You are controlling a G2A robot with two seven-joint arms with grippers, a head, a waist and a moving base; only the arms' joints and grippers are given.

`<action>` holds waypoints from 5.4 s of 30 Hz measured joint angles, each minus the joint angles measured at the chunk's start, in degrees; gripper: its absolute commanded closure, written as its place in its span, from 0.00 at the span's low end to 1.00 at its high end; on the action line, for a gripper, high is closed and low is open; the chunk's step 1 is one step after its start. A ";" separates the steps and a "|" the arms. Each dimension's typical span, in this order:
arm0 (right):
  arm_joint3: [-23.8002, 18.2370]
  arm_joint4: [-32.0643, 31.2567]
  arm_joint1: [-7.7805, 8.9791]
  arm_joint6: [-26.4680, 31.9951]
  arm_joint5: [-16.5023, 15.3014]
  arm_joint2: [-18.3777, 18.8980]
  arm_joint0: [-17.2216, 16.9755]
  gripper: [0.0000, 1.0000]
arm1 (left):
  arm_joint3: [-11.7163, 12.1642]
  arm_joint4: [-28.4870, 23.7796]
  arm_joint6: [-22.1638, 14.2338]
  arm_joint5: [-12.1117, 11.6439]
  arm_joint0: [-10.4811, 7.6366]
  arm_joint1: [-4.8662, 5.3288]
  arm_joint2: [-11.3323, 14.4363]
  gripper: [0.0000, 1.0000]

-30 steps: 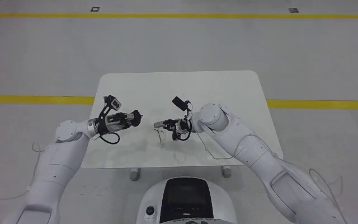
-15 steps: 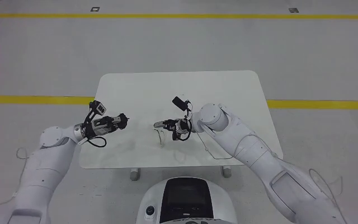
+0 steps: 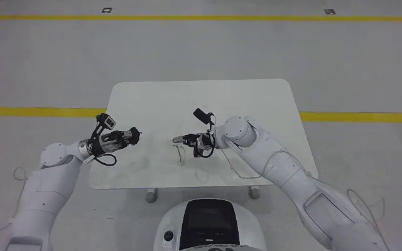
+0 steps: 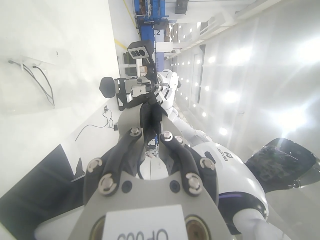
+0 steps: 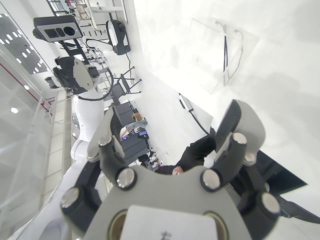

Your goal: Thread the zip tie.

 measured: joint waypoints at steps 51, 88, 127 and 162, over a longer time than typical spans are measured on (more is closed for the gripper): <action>33.77 -17.42 -25.99 1.71 2.45 -20.82 17.50 0.00 | 0.00 0.00 0.00 0.00 0.00 0.00 0.00 1.00; 41.79 -25.91 -32.42 -2.30 2.45 -19.04 15.97 1.00 | 0.00 0.00 0.00 0.00 0.00 0.00 0.00 1.00; 45.40 -37.97 -34.31 6.12 2.45 -21.97 15.64 0.92 | 0.00 0.00 0.00 0.00 0.00 0.00 0.00 1.00; 46.46 -40.20 -34.29 2.05 2.45 -22.01 13.17 0.83 | 0.00 0.00 0.00 0.00 0.00 0.00 0.00 1.00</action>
